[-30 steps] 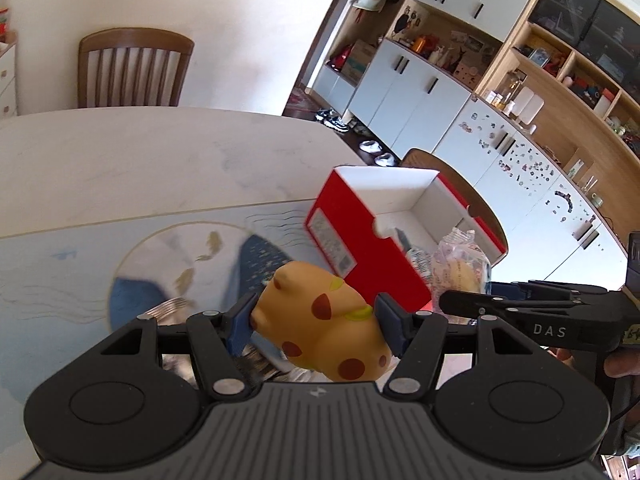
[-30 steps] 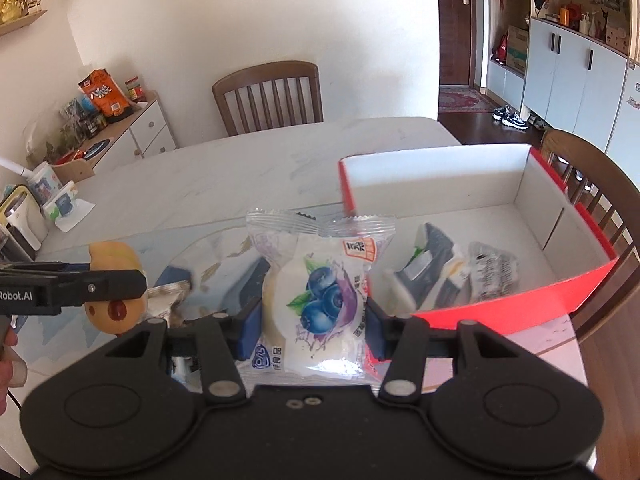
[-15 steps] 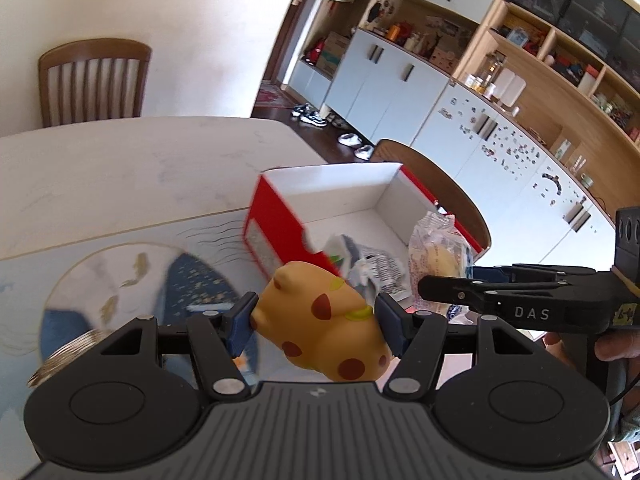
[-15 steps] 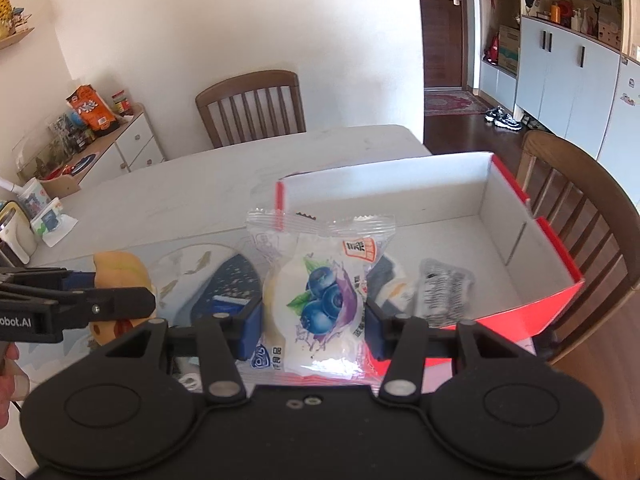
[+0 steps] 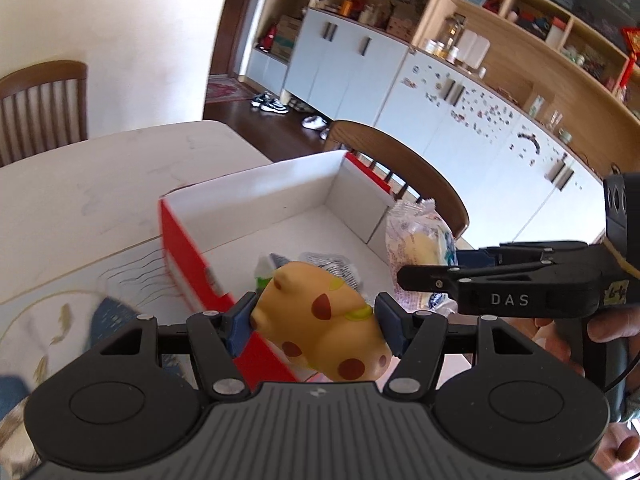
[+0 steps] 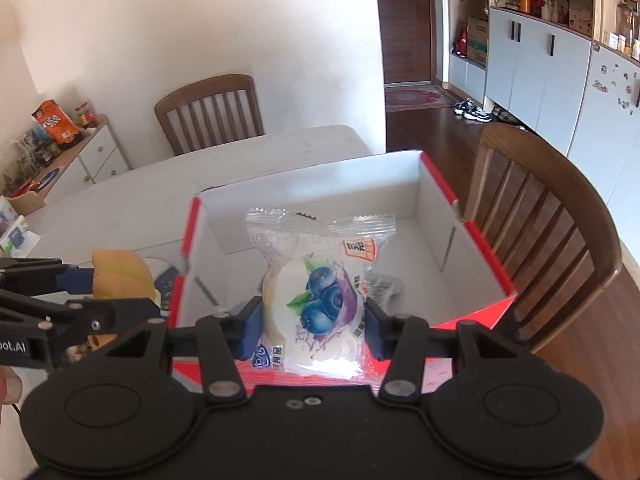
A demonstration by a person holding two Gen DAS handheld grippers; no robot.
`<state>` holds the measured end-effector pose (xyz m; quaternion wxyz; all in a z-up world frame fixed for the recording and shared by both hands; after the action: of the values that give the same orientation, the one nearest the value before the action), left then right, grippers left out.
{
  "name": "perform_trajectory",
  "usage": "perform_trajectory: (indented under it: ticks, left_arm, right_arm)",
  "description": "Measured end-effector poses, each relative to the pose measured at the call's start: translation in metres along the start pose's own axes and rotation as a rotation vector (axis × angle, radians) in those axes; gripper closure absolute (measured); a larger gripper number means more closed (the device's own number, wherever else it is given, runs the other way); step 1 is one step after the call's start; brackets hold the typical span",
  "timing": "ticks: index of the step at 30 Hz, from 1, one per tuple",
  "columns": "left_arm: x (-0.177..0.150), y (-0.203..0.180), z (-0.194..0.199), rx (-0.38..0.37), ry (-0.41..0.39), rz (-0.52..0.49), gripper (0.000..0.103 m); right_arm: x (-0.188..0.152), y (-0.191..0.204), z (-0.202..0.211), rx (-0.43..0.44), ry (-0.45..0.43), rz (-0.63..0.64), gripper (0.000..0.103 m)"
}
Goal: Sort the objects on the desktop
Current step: 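Carry the yellow toy and blueberry bread bag with both grippers over the red shoebox, then open right gripper dropping the bread bag while left gripper lowers the toy into the box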
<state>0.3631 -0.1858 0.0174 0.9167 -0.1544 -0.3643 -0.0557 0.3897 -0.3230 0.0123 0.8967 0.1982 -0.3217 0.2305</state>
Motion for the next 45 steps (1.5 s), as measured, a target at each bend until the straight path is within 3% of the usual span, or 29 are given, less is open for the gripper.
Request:
perform_trajectory:
  ticks: [19,31,45]
  left_arm:
    - [0.033,-0.028,-0.085,-0.058,0.093,-0.120,0.040]
    - [0.041,-0.032,-0.137,-0.079,0.209,-0.165,0.040]
    - [0.028,-0.035,-0.165,-0.073,0.338,-0.236,0.040]
  right_arm:
    - [0.041,-0.053,-0.058,0.006,0.057,0.030,0.053]
    - [0.051,-0.061,-0.125,-0.013,0.174,0.104,0.053]
    - [0.045,-0.055,-0.166,-0.041,0.304,0.166,0.053]
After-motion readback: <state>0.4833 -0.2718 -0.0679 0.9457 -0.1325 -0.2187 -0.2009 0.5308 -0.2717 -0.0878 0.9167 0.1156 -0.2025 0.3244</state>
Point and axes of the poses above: each gripper's, at about its wrist camera, not at the fingertips, and z roughly against the way its jaws point, y to its left, x to its top, the point moved 1 cm from there along -z, roughly the way its jaws point, and after that the axes turned 4 degrees about x, right-handed, at the moved point
